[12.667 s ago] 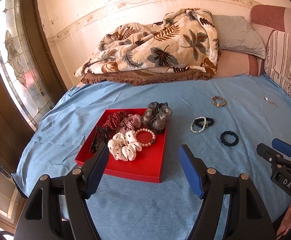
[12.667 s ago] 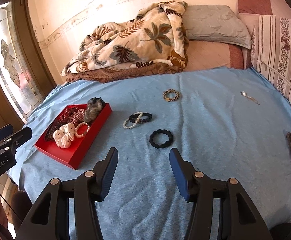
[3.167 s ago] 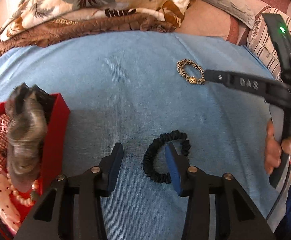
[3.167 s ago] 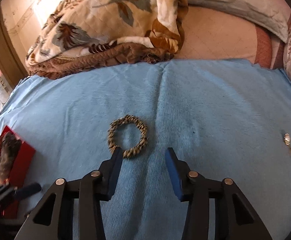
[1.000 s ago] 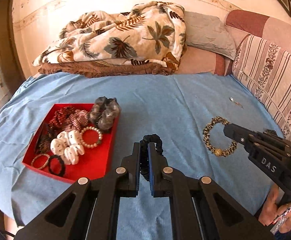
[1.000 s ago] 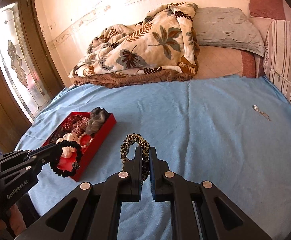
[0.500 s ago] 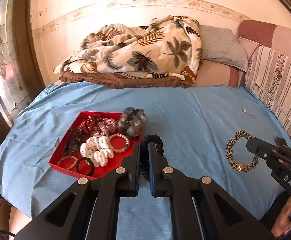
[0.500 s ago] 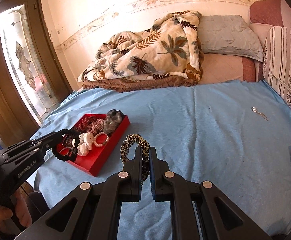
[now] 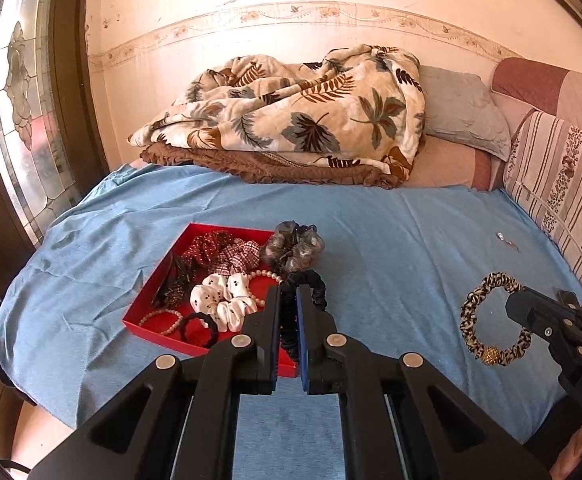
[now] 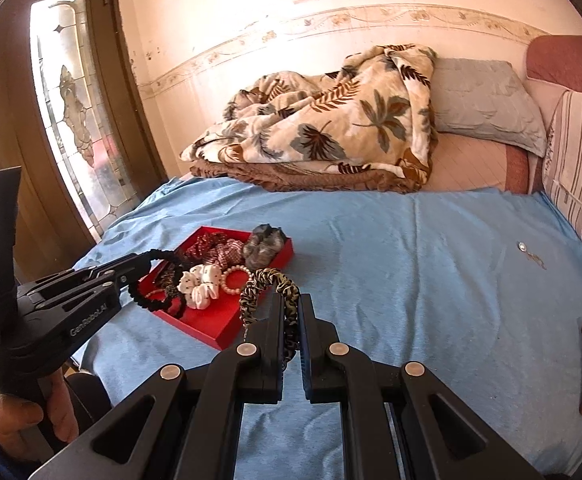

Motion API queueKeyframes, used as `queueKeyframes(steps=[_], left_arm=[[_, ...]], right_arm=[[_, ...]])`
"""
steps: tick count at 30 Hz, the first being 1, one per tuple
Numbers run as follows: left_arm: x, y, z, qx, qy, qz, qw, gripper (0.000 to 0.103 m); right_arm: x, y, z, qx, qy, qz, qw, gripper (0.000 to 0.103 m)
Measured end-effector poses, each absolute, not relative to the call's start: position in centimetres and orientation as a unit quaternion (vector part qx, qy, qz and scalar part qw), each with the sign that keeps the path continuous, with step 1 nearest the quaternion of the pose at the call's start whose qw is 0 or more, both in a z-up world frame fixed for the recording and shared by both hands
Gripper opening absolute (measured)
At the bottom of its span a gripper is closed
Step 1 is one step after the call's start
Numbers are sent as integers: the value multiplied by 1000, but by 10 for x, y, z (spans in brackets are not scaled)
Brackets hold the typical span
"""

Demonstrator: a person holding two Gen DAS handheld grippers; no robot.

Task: Organize jewelry
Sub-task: 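Carry the black beaded bracelet and gold bracelet over the red tray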

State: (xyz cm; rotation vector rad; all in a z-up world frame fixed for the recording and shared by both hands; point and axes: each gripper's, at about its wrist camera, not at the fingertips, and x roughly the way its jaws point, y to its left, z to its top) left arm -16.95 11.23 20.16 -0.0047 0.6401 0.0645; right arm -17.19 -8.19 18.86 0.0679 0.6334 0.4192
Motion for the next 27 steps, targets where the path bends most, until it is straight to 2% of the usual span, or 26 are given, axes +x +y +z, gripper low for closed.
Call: queueKeyframes(steps=[27], left_arm=[[-180, 121, 217, 12, 299, 71, 951, 7]], right_arm=[[-176, -57, 203, 31, 288, 256, 922, 8]])
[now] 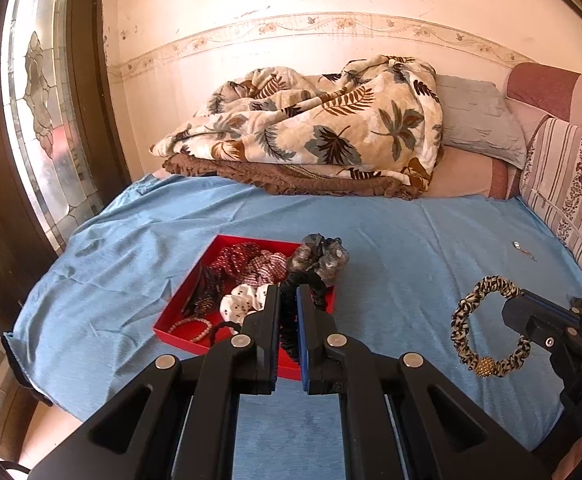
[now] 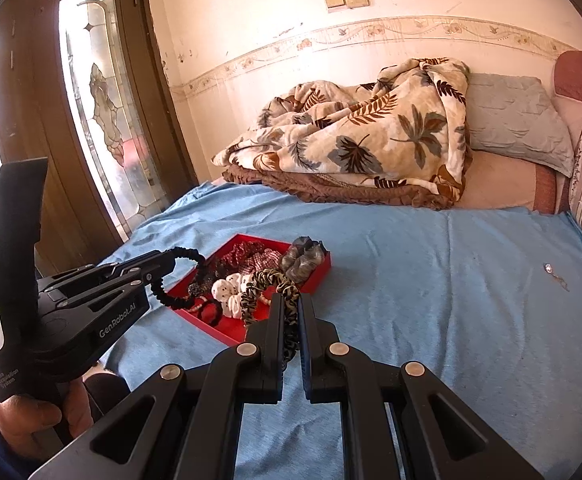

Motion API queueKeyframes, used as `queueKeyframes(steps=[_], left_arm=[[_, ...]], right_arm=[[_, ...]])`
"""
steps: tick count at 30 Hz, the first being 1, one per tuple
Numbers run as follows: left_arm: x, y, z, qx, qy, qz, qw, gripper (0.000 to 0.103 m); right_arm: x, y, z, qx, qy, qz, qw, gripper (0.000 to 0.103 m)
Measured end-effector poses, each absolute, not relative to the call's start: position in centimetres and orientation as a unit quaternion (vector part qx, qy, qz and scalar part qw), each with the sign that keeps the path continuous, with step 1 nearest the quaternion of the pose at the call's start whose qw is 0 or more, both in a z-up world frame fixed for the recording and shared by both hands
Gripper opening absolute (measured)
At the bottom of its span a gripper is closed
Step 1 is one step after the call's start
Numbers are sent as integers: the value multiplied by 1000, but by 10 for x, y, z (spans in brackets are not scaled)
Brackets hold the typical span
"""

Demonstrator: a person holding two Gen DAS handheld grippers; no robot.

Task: Organize jewelry
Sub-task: 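Carry the black beaded bracelet and gold bracelet over the red tray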

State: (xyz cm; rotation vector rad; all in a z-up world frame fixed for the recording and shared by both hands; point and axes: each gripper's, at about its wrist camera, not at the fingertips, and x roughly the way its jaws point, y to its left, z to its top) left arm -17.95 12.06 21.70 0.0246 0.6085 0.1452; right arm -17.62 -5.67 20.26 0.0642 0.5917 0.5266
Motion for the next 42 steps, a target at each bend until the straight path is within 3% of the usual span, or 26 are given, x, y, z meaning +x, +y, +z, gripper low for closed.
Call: queueKeyframes(steps=[17, 42], left_arm=[[-180, 109, 240, 38, 277, 79, 957, 9], [-94, 202, 208, -17, 288, 73, 955, 9]], right_arm=[[-191, -78, 218, 60, 262, 256, 929, 8], [-134, -3, 194, 11, 319, 246, 915, 8]])
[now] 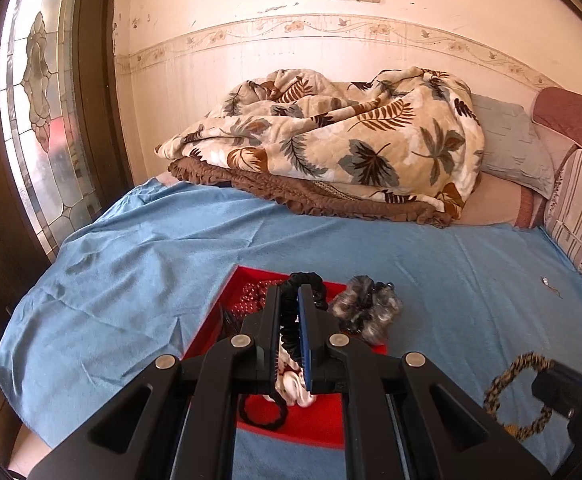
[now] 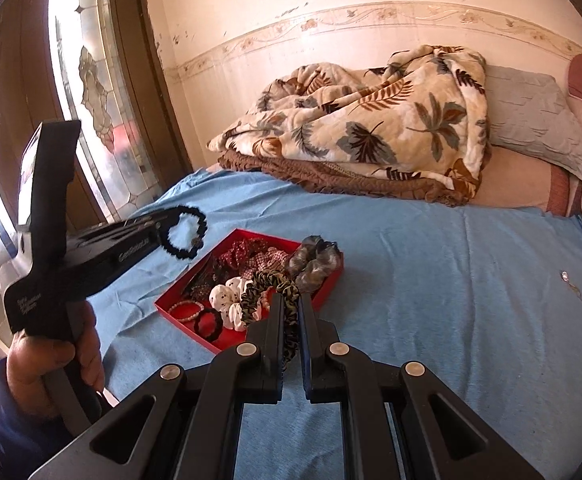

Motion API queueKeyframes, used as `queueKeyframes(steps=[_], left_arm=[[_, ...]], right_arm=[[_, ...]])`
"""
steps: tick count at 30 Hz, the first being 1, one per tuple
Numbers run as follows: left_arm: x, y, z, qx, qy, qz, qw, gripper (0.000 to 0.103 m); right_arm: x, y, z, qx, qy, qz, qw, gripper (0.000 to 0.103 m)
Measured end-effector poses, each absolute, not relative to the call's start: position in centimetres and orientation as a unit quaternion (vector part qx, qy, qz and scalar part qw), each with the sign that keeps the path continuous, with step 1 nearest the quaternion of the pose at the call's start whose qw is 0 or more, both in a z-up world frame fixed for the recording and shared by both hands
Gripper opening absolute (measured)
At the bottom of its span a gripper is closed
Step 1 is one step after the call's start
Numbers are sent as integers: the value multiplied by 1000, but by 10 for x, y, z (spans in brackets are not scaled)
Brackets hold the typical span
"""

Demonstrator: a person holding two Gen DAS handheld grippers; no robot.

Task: Organize jewelry
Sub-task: 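Carry the black beaded bracelet and gold bracelet over the red tray, then lower the black beaded bracelet into the tray and open the left tool while the right holds the gold bracelet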

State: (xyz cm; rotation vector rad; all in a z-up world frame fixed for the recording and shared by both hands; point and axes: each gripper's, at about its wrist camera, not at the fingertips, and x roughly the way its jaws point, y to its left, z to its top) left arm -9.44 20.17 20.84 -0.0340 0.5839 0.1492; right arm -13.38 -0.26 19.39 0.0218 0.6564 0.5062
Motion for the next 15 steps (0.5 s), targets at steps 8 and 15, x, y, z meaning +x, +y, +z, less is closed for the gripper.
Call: queueKeyframes(steps=[8, 15], left_arm=[[-70, 215, 202, -11, 284, 72, 956, 9], [-47, 225, 200, -1, 284, 74, 956, 9]], right_arm=[[-120, 27, 184, -7, 331, 251, 910, 8], [-108, 46, 178, -16, 336, 259, 905, 8]])
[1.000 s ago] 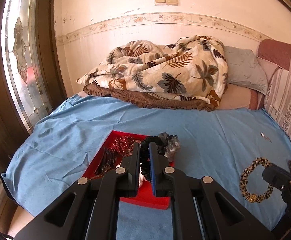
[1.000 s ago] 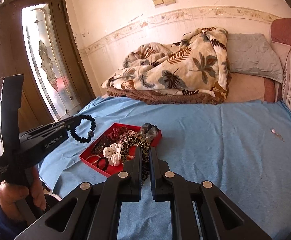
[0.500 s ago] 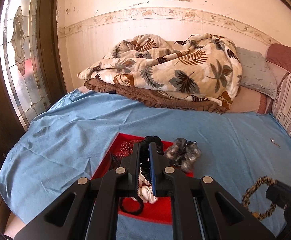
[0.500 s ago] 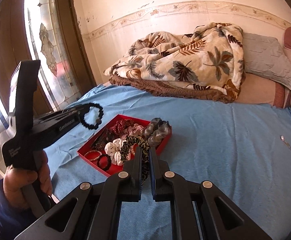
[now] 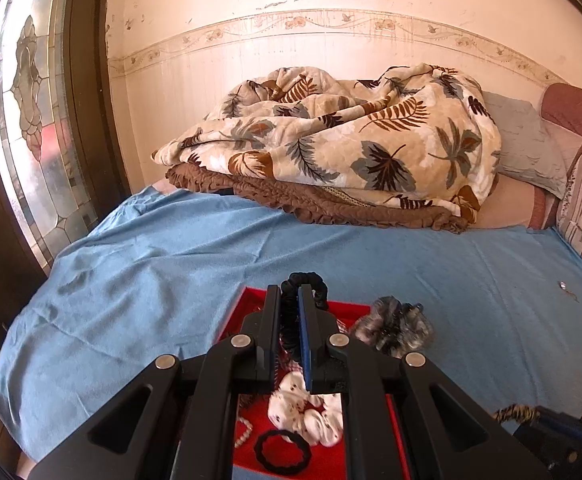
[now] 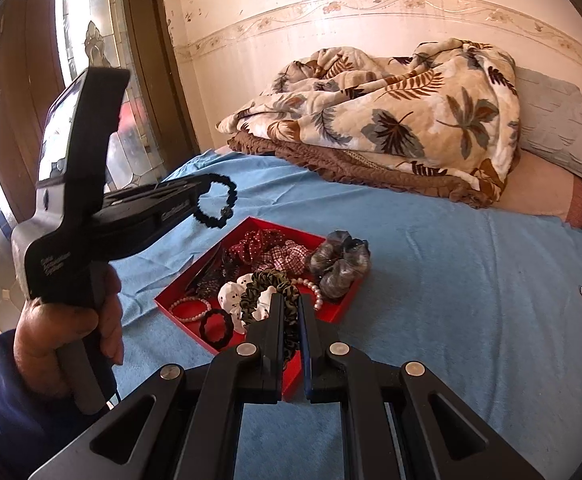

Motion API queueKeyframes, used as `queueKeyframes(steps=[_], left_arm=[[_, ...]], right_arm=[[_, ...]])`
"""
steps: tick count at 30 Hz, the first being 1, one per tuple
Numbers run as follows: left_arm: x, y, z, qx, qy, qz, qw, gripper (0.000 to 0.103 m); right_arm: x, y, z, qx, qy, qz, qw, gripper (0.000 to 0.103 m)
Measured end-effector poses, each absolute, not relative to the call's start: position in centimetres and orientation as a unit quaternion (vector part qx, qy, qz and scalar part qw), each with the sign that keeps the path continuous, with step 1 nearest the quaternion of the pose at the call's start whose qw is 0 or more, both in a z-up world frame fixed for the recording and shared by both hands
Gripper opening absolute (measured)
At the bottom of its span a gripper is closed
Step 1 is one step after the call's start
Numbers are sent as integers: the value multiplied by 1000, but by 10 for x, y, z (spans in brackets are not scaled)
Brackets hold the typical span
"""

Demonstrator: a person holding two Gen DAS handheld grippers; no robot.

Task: Organize jewelry
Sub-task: 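Lower the black beaded bracelet into the tray and open the left tool while the right holds the gold bracelet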

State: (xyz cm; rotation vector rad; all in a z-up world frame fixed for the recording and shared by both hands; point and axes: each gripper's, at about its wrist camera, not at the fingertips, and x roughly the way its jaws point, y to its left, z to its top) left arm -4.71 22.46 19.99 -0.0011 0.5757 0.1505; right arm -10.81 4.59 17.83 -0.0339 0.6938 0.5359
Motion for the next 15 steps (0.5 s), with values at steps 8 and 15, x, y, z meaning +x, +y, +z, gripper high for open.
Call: queueKeyframes(steps=[8, 15], left_arm=[[-37, 242, 184, -18, 290, 83, 953, 9], [-31, 258, 174, -32, 298, 88, 950, 9]], right_arm=[[-93, 61, 166, -23, 342, 271, 900, 8], [-76, 68, 152, -23, 357, 272, 893, 8]])
